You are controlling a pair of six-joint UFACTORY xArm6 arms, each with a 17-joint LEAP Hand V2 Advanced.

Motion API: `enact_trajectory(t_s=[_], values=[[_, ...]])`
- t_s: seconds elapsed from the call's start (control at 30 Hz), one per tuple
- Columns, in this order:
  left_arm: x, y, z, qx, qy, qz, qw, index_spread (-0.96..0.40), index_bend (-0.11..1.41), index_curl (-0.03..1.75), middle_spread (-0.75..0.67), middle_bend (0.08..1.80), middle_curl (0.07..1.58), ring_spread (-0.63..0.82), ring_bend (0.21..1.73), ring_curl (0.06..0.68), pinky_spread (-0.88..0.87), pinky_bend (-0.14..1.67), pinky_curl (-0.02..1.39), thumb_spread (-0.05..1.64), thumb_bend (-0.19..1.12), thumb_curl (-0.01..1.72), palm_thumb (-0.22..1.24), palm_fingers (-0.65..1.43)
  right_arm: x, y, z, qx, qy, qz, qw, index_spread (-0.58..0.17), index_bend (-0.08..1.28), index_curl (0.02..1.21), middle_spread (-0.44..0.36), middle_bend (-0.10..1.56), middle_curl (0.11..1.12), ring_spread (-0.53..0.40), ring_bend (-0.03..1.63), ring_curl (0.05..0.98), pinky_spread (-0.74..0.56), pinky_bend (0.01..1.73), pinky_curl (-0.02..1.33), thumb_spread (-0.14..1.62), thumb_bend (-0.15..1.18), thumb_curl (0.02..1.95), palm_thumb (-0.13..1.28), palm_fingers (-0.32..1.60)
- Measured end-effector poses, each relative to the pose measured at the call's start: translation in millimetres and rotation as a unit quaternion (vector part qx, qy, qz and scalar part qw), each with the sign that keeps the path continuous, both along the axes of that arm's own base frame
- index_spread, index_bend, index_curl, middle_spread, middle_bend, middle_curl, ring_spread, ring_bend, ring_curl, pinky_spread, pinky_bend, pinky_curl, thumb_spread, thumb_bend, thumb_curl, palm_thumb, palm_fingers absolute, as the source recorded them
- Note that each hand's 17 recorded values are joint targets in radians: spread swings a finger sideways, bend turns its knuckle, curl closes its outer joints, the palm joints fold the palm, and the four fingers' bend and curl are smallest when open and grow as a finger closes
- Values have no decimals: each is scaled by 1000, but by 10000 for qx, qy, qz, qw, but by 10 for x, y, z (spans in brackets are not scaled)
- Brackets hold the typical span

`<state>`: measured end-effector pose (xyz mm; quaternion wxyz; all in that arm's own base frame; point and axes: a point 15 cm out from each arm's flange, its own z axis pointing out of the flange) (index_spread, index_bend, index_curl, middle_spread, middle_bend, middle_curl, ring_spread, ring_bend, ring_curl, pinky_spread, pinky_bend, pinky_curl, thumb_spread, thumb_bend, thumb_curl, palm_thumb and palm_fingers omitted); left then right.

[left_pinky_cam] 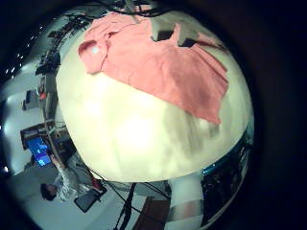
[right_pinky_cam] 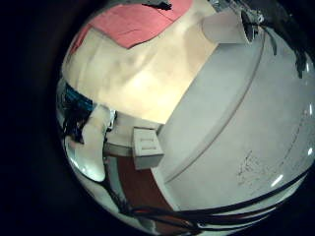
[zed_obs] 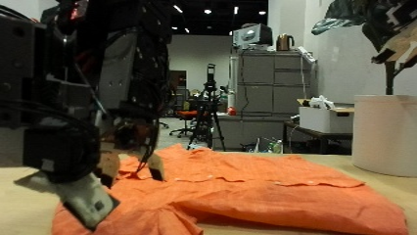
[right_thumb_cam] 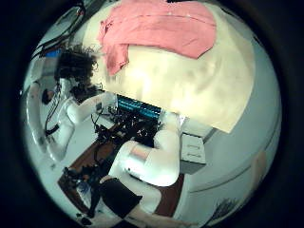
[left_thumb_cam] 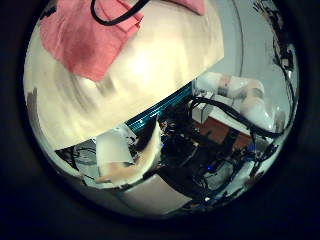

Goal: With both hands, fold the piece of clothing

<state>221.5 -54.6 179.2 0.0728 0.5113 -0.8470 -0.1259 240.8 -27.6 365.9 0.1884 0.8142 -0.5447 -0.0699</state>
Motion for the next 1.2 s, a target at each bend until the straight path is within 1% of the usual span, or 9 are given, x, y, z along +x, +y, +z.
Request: enact_trajectory(t_s=[0.2, 0.4, 0.5, 0.63, 0.7, 0.73, 0.83, 1.03, 1.2], values=[[28, 97, -326, 351, 386, -170, 9985, 112, 143, 265, 344, 189, 298, 468, 500, 248, 429, 348, 335, 901, -36, 306, 213, -11, -27, 4, 5, -32, 8, -78, 10000, -287, 173, 300, 192, 181, 290, 257, 388, 241, 418, 459, 292, 1010, -25, 274, 40, 108], [72, 171, -550, 507, 209, -236, 9982, 125, 162, 265, 346, 207, 308, 472, 505, 243, 419, 347, 329, 879, -33, 314, 206, 33, -56, 32, 10, -8, 40, -78, 10000, -286, 171, 301, 192, 181, 287, 257, 384, 241, 418, 458, 293, 1023, -24, 267, 36, 109], [114, 204, -569, 624, 90, -235, 9977, 118, 189, 287, 254, 264, 324, 430, 480, 228, 366, 296, 311, 871, -33, 315, 207, 145, -59, 35, 9, 3, 47, -84, 10000, -286, 172, 301, 192, 182, 287, 257, 381, 241, 418, 458, 293, 1025, -24, 266, 36, 108], [165, 199, -555, 654, 52, -214, 9976, 23, 209, 323, 17, 499, 396, 161, 504, 215, 142, 258, 284, 863, -25, 324, 236, 548, -57, 33, 9, 3, 42, -88, 10000, -285, 171, 301, 192, 182, 285, 256, 383, 243, 423, 456, 293, 1026, -24, 264, 37, 109], [178, 200, -553, 668, 70, -216, 9975, -22, 195, 338, -67, 563, 445, 38, 540, 236, 21, 293, 301, 865, -28, 325, 246, 619, -57, 38, 9, 2, 41, -80, 10000, -285, 171, 301, 192, 182, 285, 256, 382, 244, 425, 456, 294, 1026, -24, 263, 37, 109], [194, 198, -545, 677, 76, -218, 9974, -70, 187, 342, -127, 624, 467, -87, 627, 253, -116, 395, 320, 874, -11, 331, 282, 884, -56, 41, 9, 1, 40, -79, 10000, -285, 171, 301, 192, 182, 285, 256, 382, 244, 426, 456, 294, 1026, -24, 263, 37, 109], [210, 210, -521, 732, 160, -210, 9970, -174, 199, 366, -255, 723, 532, -303, 795, 318, -346, 546, 371, 912, 22, 350, 413, 1153, -56, 40, 9, 0, 40, -80, 10000, -285, 173, 302, 192, 182, 284, 256, 378, 244, 428, 455, 294, 1027, -24, 262, 37, 110], [240, 209, -456, 767, 199, -184, 9967, -364, 329, 484, -400, 844, 671, -459, 1102, 464, -588, 907, 521, 935, 118, 430, 762, 1265, -60, 68, 3, 56, 45, -99, 9999, -285, 172, 303, 192, 184, 286, 256, 380, 244, 429, 449, 293, 1030, -24, 261, 38, 118], [255, 230, -339, 803, 276, -166, 9963, -480, 488, 611, -466, 914, 755, -467, 1230, 521, -625, 1070, 588, 883, 114, 508, 874, 1190, -60, 76, 2, 59, 48, -79, 9999, -286, 168, 302, 171, 202, 296, 243, 390, 246, 421, 430, 287, 1030, -24, 261, 38, 163]])
